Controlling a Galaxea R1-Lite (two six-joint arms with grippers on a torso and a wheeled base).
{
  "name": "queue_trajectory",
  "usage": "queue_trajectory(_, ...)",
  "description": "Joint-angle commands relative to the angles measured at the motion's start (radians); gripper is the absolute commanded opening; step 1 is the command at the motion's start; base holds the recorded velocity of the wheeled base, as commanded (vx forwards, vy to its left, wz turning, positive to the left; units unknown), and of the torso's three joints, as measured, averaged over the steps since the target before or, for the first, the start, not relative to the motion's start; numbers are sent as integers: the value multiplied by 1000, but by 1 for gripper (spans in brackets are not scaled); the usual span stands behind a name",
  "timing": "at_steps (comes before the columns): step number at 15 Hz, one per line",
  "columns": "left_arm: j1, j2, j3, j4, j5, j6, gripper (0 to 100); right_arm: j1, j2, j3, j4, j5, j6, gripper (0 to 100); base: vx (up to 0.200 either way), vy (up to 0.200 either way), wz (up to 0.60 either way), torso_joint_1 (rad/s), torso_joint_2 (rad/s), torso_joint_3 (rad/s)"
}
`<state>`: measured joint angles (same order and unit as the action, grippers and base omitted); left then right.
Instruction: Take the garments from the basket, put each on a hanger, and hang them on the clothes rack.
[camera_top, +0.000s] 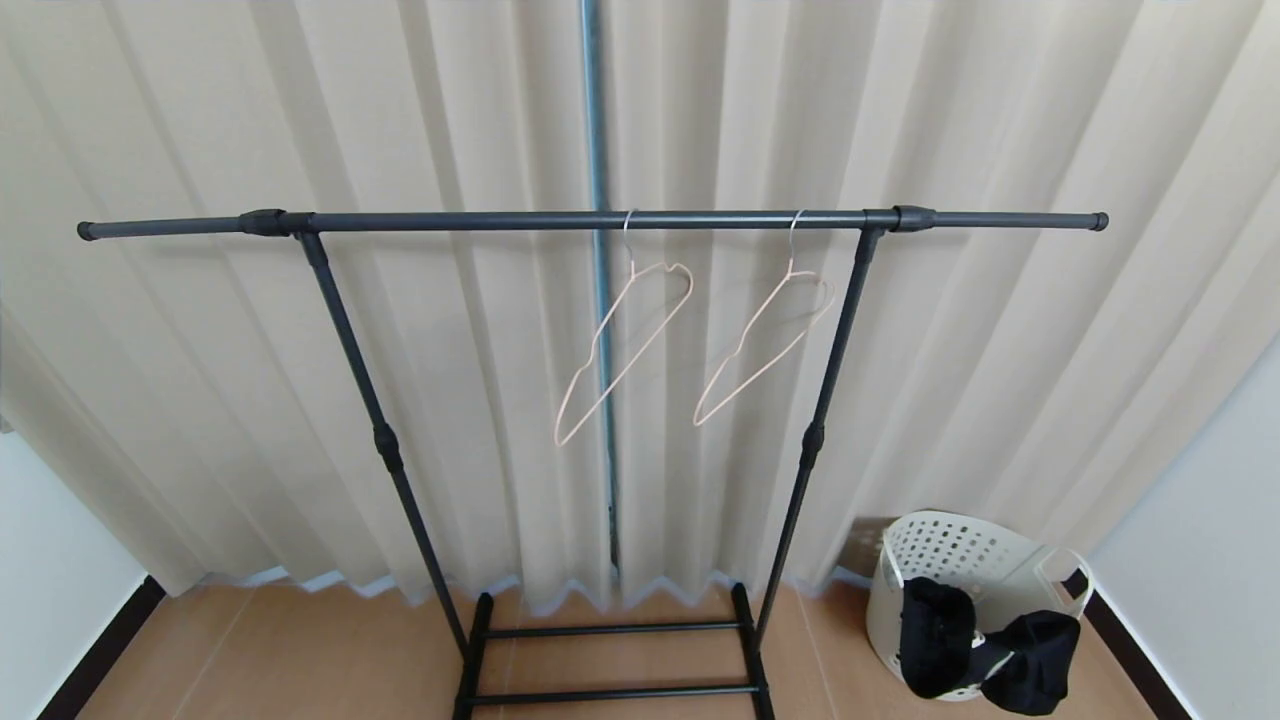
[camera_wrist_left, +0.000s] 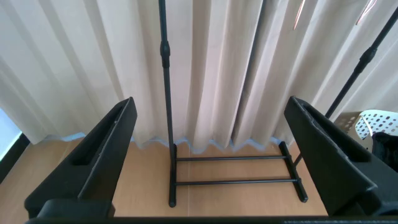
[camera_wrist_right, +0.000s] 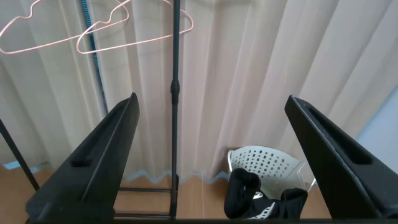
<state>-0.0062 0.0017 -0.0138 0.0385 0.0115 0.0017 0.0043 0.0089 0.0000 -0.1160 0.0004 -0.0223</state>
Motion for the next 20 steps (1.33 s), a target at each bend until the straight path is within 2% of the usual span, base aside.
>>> queue_trajectory(1,0,1,0,0,1,0,100,0,0,0,-1,0,1,100,0,0,0,0,0,0)
queue_trajectory(20,0,1,0,0,-5,1,100,0,0,0,-1,1,5,100,0,0,0,0,0,0)
